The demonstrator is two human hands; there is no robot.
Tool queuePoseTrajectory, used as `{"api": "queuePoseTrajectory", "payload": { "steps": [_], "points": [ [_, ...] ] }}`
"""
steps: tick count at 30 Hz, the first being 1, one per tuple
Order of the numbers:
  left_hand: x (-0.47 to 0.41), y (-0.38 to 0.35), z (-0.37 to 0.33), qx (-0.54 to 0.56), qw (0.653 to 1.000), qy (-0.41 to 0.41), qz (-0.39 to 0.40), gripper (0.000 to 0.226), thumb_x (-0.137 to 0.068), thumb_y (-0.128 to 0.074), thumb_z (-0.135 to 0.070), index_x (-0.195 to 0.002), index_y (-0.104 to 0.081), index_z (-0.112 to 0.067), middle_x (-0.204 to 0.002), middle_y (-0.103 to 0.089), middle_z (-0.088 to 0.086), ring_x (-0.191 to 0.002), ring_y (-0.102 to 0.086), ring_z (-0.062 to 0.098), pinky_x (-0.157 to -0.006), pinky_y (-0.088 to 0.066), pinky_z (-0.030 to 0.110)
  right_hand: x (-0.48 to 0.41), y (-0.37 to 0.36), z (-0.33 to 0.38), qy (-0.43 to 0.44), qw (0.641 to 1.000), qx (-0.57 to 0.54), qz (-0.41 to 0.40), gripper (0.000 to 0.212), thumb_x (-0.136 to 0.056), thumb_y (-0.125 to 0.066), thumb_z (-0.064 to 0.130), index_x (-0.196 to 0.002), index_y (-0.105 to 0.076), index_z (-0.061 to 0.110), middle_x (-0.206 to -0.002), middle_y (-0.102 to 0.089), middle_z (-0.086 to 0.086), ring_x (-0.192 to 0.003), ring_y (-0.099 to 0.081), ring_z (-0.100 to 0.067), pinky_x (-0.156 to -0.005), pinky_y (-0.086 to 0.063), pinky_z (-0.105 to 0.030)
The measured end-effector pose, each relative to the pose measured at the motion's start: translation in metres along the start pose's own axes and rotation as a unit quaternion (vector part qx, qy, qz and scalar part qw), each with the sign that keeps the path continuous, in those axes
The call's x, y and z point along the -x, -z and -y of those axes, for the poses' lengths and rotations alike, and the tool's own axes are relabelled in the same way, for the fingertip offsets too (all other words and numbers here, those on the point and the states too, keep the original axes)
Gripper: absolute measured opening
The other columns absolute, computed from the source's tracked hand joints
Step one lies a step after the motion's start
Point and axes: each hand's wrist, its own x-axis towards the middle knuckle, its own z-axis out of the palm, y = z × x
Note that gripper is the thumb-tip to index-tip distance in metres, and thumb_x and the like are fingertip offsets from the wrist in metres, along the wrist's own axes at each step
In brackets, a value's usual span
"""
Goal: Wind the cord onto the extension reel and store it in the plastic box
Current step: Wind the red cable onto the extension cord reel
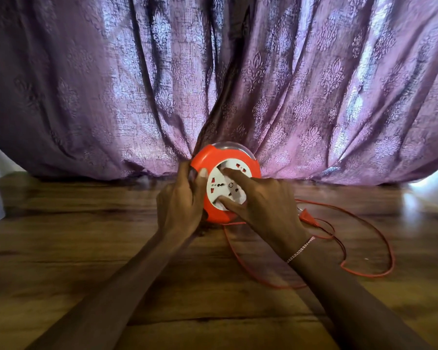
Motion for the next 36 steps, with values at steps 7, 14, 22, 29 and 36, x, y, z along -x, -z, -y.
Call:
{"api": "queuePoseTrajectory", "payload": {
  "steps": [7,14,22,29,36],
  "points": [
    [0.003,-0.004,-0.011,-0.027,1.0,-0.013,0.006,0.053,-0.099,-0.03,-0.057,-0.114,-0.057,-0.014,-0.075,-0.07,0.011,-0.071,-0.066,0.04,-0.06,-0.049,0.042,-0.003,-0.01,0.015,-0.366,0.879,-0.304,0.015,0.052,-0.073,-0.072,0.072,-0.094,-0.049,0.031,-0.064,-0.072,0.002,-0.06,-0.072,-0.018,-0.067,-0.059,-0.043],
    [0.001,-0.001,-0.008,-0.018,1.0,0.016,-0.011,0.051,-0.098,-0.027,-0.056,-0.109,-0.054,-0.014,-0.076,-0.069,0.01,-0.074,-0.066,0.042,-0.06,-0.042,0.039,-0.001,-0.002,0.007,-0.182,0.979,-0.092,0.02,0.062,-0.079,-0.057,0.081,-0.117,-0.055,0.032,-0.076,-0.075,0.006,-0.076,-0.074,-0.023,-0.065,-0.056,-0.039],
    [-0.001,0.001,-0.001,0.014,0.999,0.044,-0.02,0.058,-0.095,-0.025,-0.062,-0.114,-0.055,-0.016,-0.082,-0.07,0.01,-0.079,-0.066,0.04,-0.063,-0.047,0.042,-0.006,0.013,-0.008,0.08,0.995,0.04,0.039,0.062,-0.089,-0.067,0.053,-0.147,-0.052,0.037,-0.12,-0.07,0.003,-0.069,-0.072,-0.029,-0.044,-0.044,-0.031],
    [-0.001,0.0,-0.004,0.008,1.0,0.024,0.007,0.049,-0.097,-0.027,-0.059,-0.103,-0.052,-0.018,-0.075,-0.067,0.007,-0.075,-0.065,0.039,-0.06,-0.045,0.04,-0.002,0.012,-0.017,0.136,0.987,0.082,0.038,0.057,-0.088,-0.064,0.055,-0.143,-0.05,0.048,-0.098,-0.072,0.001,-0.056,-0.067,-0.029,-0.044,-0.038,-0.03],
    [0.002,0.002,-0.008,-0.006,1.0,0.008,-0.003,0.047,-0.098,-0.03,-0.058,-0.106,-0.054,-0.018,-0.073,-0.068,0.007,-0.073,-0.067,0.039,-0.061,-0.048,0.041,0.0,-0.002,0.011,-0.189,0.975,-0.116,-0.001,0.063,-0.071,-0.064,0.081,-0.116,-0.059,0.037,-0.068,-0.074,0.003,-0.068,-0.074,-0.023,-0.064,-0.057,-0.036]
  ]
}}
